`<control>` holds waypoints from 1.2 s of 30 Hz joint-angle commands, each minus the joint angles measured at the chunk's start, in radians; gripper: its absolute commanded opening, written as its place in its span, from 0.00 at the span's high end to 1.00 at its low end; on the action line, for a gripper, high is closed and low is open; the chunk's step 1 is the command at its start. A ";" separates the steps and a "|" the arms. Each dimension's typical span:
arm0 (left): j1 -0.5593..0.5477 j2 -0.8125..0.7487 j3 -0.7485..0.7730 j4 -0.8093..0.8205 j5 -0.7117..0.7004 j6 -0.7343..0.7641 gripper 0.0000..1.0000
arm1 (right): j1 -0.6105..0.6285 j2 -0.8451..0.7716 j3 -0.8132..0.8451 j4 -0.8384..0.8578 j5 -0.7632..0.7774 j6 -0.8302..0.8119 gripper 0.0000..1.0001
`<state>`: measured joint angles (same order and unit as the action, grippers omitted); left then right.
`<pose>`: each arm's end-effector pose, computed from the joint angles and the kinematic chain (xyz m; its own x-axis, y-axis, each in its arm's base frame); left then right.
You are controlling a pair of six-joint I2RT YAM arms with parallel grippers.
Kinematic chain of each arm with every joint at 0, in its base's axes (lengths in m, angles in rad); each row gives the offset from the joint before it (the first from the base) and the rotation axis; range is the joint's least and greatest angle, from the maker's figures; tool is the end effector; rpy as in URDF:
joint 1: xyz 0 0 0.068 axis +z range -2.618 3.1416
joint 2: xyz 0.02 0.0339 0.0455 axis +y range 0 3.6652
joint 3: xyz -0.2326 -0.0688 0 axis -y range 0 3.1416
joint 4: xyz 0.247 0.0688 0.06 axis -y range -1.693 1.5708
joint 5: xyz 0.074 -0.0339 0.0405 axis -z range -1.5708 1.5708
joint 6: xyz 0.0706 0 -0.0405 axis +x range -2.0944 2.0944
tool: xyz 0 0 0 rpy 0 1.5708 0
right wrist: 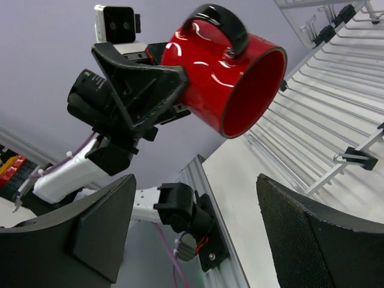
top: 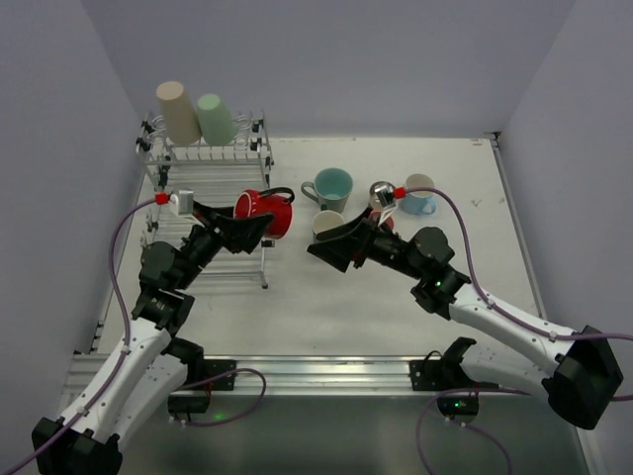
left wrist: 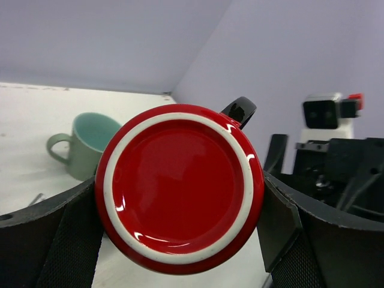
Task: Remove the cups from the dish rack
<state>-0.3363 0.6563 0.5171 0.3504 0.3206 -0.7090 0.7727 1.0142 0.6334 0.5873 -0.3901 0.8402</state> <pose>0.2065 -0.0958 0.3101 -0.2431 -0.5696 -0.7852 0.5873 0.5578 -0.5865 0.1854 0.2182 0.3035 -0.5814 0.3952 -0.7112 -0.7180 0.1619 0.6769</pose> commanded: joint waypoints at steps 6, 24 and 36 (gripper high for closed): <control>-0.039 -0.055 -0.041 0.369 0.025 -0.266 0.76 | 0.077 0.061 0.118 0.102 -0.033 0.008 0.20; -0.202 -0.038 -0.094 0.530 -0.120 -0.418 0.82 | 0.146 0.247 0.328 0.071 -0.009 -0.016 0.49; -0.231 -0.101 0.013 0.215 -0.152 -0.204 0.06 | 0.149 0.124 0.302 -0.087 0.127 -0.133 1.00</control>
<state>-0.5697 0.6006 0.4095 0.6666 0.1913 -1.1156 0.9367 1.2224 0.9272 0.5964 -0.4229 0.7929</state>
